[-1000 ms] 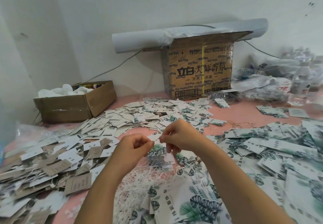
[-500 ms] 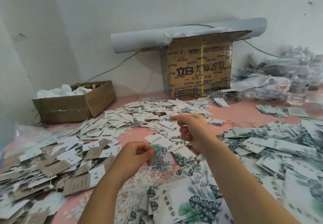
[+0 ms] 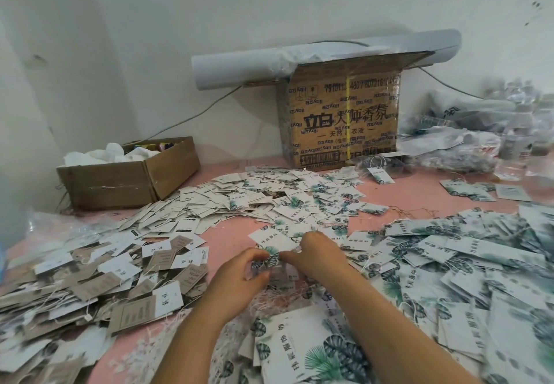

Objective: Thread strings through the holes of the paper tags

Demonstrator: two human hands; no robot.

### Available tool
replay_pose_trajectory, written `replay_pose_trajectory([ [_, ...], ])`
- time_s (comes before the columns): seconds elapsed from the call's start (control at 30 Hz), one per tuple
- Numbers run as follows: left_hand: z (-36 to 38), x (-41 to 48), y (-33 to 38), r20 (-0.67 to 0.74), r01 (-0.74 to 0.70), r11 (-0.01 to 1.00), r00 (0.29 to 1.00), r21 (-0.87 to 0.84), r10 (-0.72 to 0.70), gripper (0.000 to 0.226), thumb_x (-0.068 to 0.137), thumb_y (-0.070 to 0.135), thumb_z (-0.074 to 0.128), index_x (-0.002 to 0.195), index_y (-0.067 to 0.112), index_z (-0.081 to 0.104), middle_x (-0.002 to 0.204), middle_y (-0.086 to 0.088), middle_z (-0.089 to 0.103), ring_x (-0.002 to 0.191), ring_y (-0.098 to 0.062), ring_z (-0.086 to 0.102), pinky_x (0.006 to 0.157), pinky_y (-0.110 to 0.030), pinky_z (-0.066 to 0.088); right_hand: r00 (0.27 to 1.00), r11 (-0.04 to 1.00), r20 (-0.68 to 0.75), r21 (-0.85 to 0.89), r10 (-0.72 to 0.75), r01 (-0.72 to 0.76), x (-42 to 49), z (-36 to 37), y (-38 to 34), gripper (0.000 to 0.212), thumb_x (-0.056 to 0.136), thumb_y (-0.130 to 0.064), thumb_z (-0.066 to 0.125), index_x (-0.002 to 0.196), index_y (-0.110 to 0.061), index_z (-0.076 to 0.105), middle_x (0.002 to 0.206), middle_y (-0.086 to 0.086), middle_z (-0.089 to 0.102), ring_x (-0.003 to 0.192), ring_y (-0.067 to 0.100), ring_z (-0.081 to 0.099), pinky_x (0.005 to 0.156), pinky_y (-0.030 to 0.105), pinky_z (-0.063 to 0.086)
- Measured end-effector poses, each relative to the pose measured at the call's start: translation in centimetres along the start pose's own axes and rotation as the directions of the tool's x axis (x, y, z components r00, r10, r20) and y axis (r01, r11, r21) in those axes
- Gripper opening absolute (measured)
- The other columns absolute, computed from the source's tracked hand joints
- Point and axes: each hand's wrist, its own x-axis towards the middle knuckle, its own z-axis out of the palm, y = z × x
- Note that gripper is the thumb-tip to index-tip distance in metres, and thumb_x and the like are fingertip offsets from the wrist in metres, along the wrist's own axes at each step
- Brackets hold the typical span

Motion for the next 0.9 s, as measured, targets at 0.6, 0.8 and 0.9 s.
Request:
replay_pose_trajectory([
  [0.6, -0.6, 0.3, 0.7, -0.267, -0.048, 0.835, 0.956, -0.548, -0.12, 0.028, 0.086, 0.03, 0.061, 0.111, 0.041, 0.056, 0.067, 0.011, 0.059, 0.053, -0.004, 0.052, 0.054, -0.019, 0.043, 0.957, 0.679, 0.153, 0.732, -0.245, 0.057, -1.4, -4.0, -0.4, 0.029, 0.088, -0.013, 0.062, 0.059, -0.013, 0.061, 0.044, -0.008, 0.043, 0.039, 0.008, 0.034, 0.041, 0.02, 0.028],
  [0.8, -1.3, 0.4, 0.2, -0.388, -0.079, 0.757, 0.89, -0.649, -0.24, 0.012, 0.087, 0.014, 0.064, 0.091, 0.023, 0.071, 0.071, 0.006, 0.063, 0.062, -0.007, 0.052, 0.055, -0.019, 0.042, 0.993, 0.971, 0.088, 0.234, -0.073, 0.051, -0.4, -4.7, 1.5, 0.028, 0.092, -0.014, 0.053, 0.068, 0.001, 0.054, 0.056, 0.005, 0.04, 0.043, 0.014, 0.032, 0.05, 0.021, 0.036],
  [0.9, -1.3, 0.4, 0.0, -0.384, -0.071, 0.759, 0.89, -0.647, -0.244, 0.012, 0.086, 0.011, 0.065, 0.087, 0.02, 0.072, 0.07, 0.005, 0.064, 0.065, -0.011, 0.05, 0.054, -0.021, 0.04, 0.985, 1.0, 0.173, -0.013, 0.011, -0.009, -0.2, -3.8, 2.2, 0.032, 0.089, -0.031, 0.06, 0.071, -0.008, 0.046, 0.072, 0.006, 0.054, 0.061, 0.016, 0.048, 0.066, 0.028, 0.044],
])
